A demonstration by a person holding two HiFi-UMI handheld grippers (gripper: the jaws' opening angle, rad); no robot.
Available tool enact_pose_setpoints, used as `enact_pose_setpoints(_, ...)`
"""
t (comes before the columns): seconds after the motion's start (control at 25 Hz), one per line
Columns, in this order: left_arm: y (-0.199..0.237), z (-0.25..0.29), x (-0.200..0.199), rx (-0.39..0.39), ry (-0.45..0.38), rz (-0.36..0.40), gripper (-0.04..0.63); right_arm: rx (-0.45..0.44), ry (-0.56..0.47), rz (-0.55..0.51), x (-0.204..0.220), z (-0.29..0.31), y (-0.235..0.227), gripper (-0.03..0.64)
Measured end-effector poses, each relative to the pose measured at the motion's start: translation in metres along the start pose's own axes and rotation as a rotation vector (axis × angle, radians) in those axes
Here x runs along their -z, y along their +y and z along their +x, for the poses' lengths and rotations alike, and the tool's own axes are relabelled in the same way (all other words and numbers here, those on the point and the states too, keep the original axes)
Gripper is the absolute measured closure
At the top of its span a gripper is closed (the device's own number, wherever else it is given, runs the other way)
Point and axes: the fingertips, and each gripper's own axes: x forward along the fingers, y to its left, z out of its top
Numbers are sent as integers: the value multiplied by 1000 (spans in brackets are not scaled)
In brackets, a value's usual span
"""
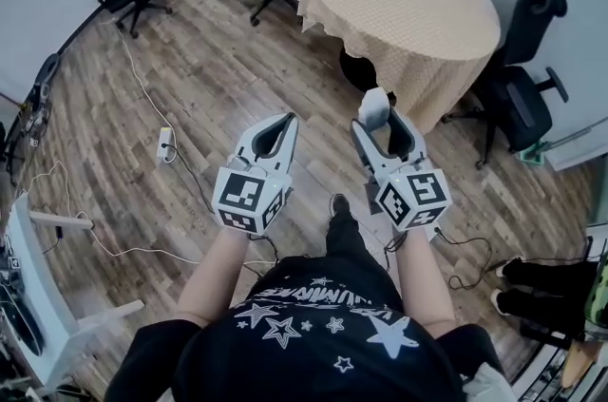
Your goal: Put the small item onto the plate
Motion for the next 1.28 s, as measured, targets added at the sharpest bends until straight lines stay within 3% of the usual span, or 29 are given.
enact_pose_setpoints(0.4,43,90,-10,-57,37,8,588,-48,32,22,-15,85,-75,314)
enact_pose_setpoints(0.84,46,186,-17,-93,52,-17,588,-70,63,46,-23,129,-164,314)
enact_pose_setpoints(1.28,73,213,-18,-196,63,-58,588,-147,82,89,-22,169,-199,314)
